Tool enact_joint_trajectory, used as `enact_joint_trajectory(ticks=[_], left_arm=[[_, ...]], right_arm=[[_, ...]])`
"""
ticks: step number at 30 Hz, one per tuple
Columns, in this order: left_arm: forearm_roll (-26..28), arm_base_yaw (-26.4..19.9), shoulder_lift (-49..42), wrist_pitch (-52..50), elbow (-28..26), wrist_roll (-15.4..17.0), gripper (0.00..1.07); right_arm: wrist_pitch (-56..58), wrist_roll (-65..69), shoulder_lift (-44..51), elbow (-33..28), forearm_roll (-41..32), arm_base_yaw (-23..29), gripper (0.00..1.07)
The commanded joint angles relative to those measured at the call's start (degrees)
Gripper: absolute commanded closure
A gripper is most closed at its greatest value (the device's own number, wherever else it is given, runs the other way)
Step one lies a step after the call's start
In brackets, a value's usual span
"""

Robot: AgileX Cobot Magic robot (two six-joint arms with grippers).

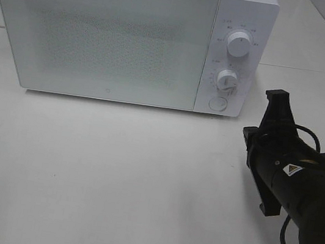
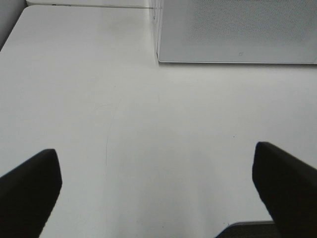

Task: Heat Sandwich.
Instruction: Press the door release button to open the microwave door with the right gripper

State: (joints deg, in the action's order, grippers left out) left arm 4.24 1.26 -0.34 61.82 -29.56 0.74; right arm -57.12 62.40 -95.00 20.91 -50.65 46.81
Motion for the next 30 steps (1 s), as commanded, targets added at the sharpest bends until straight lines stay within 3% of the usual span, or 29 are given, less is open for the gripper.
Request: enact_joint_trajectory(ticks=[1,9,17,30], left_arm=[[0.6,0.3,-1.4,-0.6,0.1,-0.1,0.07],[0.6,0.3,-1.4,-0.6,0.1,-0.1,0.07],[0.6,0.3,-1.4,-0.6,0.1,-0.1,0.07],[0.6,0.3,-1.4,-0.6,0.1,-0.1,0.07]], right_arm=[[0.1,0.6,0.1,0.1,0.6,0.2,1.07],[0.3,0.6,-0.1,0.9,1.3,-1.1,1.07],[1.4,6.1,-5.7,5.9,9.1,-5.6,1.07],[3.3,7.7,-13.0,12.9,11.9,-8.9,1.07]])
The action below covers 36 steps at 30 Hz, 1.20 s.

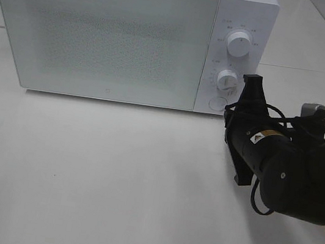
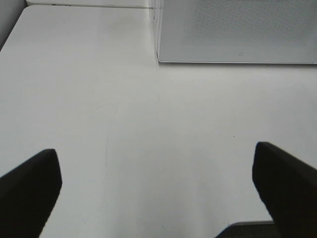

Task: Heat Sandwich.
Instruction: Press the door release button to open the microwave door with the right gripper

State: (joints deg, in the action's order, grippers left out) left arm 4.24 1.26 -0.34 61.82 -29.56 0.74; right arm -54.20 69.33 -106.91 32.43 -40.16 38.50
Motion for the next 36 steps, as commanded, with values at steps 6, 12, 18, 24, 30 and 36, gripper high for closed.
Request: enact_joint_trajectory(ticks=[6,12,18,24,30,36], left_arm=[[0.6,0.3,-1.4,-0.6,0.1,-0.1,0.07],[0.6,0.3,-1.4,-0.6,0.1,-0.1,0.07],[0.6,0.3,-1.4,-0.6,0.1,0.0,0.07],[0.5,0.3,-1.1,-0.6,0.1,-0.1,0.07],[0.5,0.3,-1.1,-0.6,0.1,-0.1,0.07],[0.5,0.3,-1.1,-0.6,0.1,-0.1,0.07]], right_arm=[[1.4,1.5,-3.5,4.0,2.9,-2.0,1.07],[2.3,2.8,-6.9,7.3,5.7,-4.6,1.07],[4.0,2.8,-8.6,9.6,6.8,-6.1,1.07],[4.5,2.8,-10.5,12.0,6.8,-6.5,1.07],[4.4,2.9,-11.9,13.7,6.6,-6.6,1.07],[5.0,2.3,-12.5,15.4,7.3,-8.8,1.07]])
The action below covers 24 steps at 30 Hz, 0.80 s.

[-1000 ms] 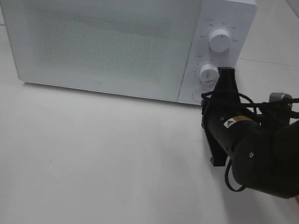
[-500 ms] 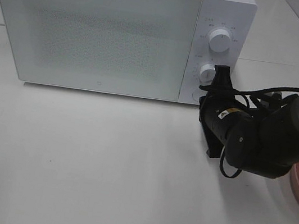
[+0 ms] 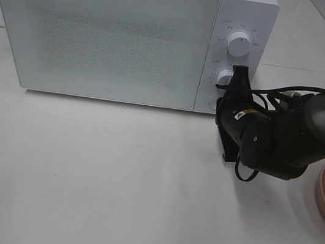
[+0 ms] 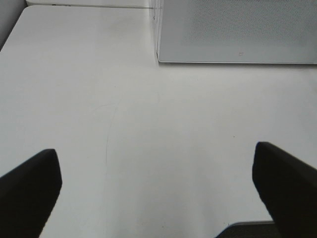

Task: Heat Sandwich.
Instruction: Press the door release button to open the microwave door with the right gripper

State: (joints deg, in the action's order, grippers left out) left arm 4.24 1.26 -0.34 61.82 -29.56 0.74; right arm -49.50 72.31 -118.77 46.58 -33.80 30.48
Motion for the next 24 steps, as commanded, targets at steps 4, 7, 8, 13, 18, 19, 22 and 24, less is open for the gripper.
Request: enact_joint_trajectory(ticks=[4,7,8,13,18,19,22,24], left_arm=[[0.6,0.3,-1.0,-0.6,0.1,-0.1,0.07],[0.6,0.3,-1.0,-0.6,0.1,-0.1,0.07],[0.6,0.3,-1.0,-0.6,0.1,-0.1,0.07],[0.6,0.3,-1.0,-0.6,0.1,-0.1,0.07],[0.6,0.3,-1.0,-0.6,0.1,-0.1,0.07],[0.6,0.3,-1.0,-0.6,0.1,-0.1,0.07],[0.6,0.3,-1.0,-0.6,0.1,-0.1,0.07],[0.6,0.3,-1.0,-0.6,0.1,-0.1,0.07]], right_arm=[[2.2,-0.2,-1.9,3.1,1.8,-1.1,1.07],[1.4,-0.1,-2.1,3.1,1.7,-1.1,1.07],[0.9,-0.1,-2.1,3.1,1.7,-1.1,1.07],[0.8,-0.1,-2.1,3.7,2.1,-1.1,1.07],[0.7,0.1,-2.1,4.4,2.3,-1.1,1.07],[0.3,0.1,-2.1,4.4,2.2,-1.1,1.07],[-1.9,0.3,-2.1,4.4,2.2,-1.1,1.07],[-3.2,0.6,-2.1,4.6,2.2,-1.1,1.07]])
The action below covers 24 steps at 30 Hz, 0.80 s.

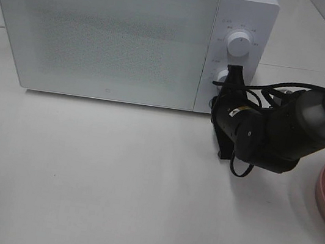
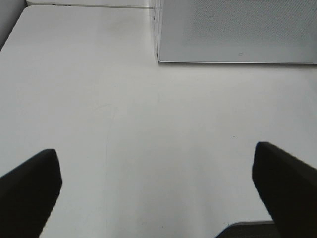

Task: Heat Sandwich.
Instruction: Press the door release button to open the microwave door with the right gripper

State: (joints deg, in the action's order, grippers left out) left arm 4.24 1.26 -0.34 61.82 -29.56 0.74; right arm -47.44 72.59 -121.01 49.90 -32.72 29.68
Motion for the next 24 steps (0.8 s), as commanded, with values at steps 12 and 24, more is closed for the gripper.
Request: enact_joint_trajectory(ticks=[12,24], left_arm=[[0.6,0.3,-1.0,-0.6,0.1,-0.1,0.07],[0.6,0.3,-1.0,-0.6,0.1,-0.1,0.07]], right_arm=[[-13.1,0.9,-1.5,6.1,0.9,-0.3,1.07],[-17.2,-4.9,-3.0,12.4,-1.0,-1.1,1.07]])
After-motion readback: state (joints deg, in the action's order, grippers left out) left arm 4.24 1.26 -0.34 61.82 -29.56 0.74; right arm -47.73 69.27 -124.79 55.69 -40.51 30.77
